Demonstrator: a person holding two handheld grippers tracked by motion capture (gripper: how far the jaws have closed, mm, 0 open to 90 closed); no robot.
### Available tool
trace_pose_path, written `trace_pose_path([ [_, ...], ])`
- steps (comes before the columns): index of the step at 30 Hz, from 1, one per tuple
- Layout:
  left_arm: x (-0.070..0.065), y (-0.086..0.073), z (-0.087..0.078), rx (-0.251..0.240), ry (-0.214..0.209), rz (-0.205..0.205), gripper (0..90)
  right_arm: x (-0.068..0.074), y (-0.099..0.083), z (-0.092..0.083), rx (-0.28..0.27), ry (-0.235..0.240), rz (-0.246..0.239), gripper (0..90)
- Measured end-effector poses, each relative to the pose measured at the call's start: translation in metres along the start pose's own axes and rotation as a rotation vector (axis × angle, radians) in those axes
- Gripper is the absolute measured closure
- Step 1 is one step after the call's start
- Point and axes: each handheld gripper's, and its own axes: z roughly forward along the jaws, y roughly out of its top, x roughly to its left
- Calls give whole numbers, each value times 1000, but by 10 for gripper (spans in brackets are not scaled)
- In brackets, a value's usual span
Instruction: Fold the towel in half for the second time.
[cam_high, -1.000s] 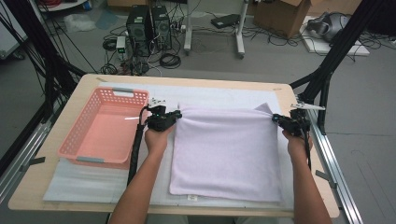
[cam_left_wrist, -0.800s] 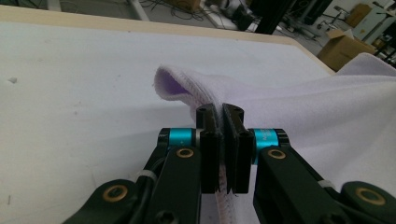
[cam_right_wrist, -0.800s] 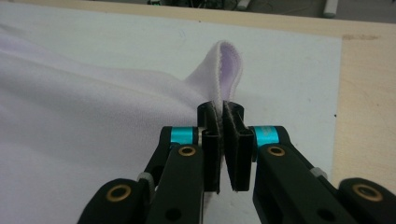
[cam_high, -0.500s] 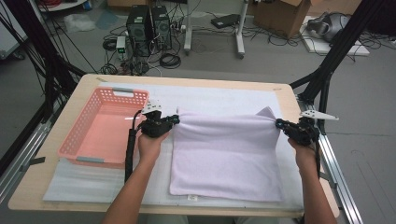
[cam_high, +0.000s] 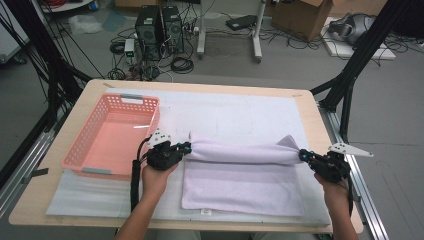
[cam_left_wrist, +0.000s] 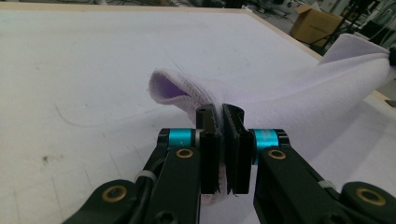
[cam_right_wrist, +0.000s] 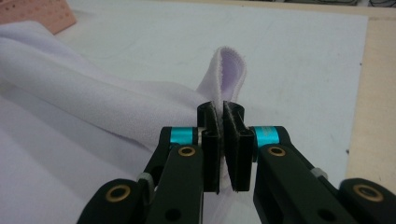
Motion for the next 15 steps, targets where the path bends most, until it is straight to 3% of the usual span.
trace_pose_path([
  [8,-7,-30,-12,63,-33,5,834,10,-28,-10,63,8,-9,860],
  [9,-6,-29,-11,62,-23,-1,790,10,-30,-9,70,8,-2,859],
  [11,-2,-24,-8,54,-8,-32,564,10,-30,-7,86,6,6,832],
  [12,0,-21,-6,49,-4,-46,492,9,-29,-6,86,6,17,795],
  [15,5,-9,0,47,24,-48,408,9,-18,-4,78,-16,37,615],
])
